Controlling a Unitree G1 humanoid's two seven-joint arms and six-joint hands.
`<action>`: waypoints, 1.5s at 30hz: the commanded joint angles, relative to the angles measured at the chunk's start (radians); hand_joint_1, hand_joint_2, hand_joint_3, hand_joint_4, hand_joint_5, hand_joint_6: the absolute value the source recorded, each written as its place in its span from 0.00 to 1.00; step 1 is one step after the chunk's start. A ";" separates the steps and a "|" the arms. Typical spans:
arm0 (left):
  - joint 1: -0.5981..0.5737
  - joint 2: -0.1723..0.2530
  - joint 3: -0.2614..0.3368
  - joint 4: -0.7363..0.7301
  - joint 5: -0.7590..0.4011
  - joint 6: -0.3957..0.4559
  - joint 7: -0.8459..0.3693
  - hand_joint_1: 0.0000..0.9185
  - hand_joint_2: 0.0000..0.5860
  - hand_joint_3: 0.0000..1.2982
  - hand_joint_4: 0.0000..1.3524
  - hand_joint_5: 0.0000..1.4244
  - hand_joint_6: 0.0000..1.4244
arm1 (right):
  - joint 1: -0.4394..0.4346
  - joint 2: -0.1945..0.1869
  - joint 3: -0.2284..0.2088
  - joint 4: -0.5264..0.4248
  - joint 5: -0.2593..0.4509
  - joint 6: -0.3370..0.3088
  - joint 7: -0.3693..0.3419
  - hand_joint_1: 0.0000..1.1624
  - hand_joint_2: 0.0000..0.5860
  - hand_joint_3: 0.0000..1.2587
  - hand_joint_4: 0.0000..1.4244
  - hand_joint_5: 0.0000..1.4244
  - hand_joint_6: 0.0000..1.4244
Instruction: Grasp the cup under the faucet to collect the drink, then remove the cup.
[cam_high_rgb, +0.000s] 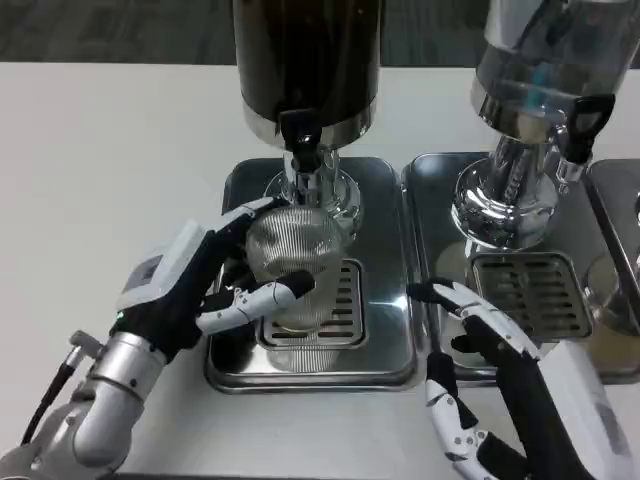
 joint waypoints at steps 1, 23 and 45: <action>0.012 0.020 -0.011 -0.013 0.016 0.026 -0.009 0.09 0.12 0.11 0.06 0.18 0.25 | 0.001 0.002 -0.005 -0.012 0.001 0.005 -0.006 0.45 0.97 0.20 0.12 0.12 0.26; 0.153 0.150 0.148 -0.200 -0.250 -0.164 -0.179 0.00 0.21 0.09 0.02 0.06 0.13 | -0.030 0.007 0.008 0.029 0.009 -0.001 -0.010 0.44 0.94 0.21 0.12 0.13 0.27; 0.001 0.207 0.485 -0.402 -1.140 0.727 -1.575 0.00 0.13 0.17 0.08 0.09 0.09 | -0.047 0.016 0.012 0.076 0.029 -0.008 -0.028 0.43 0.96 0.21 0.12 0.13 0.27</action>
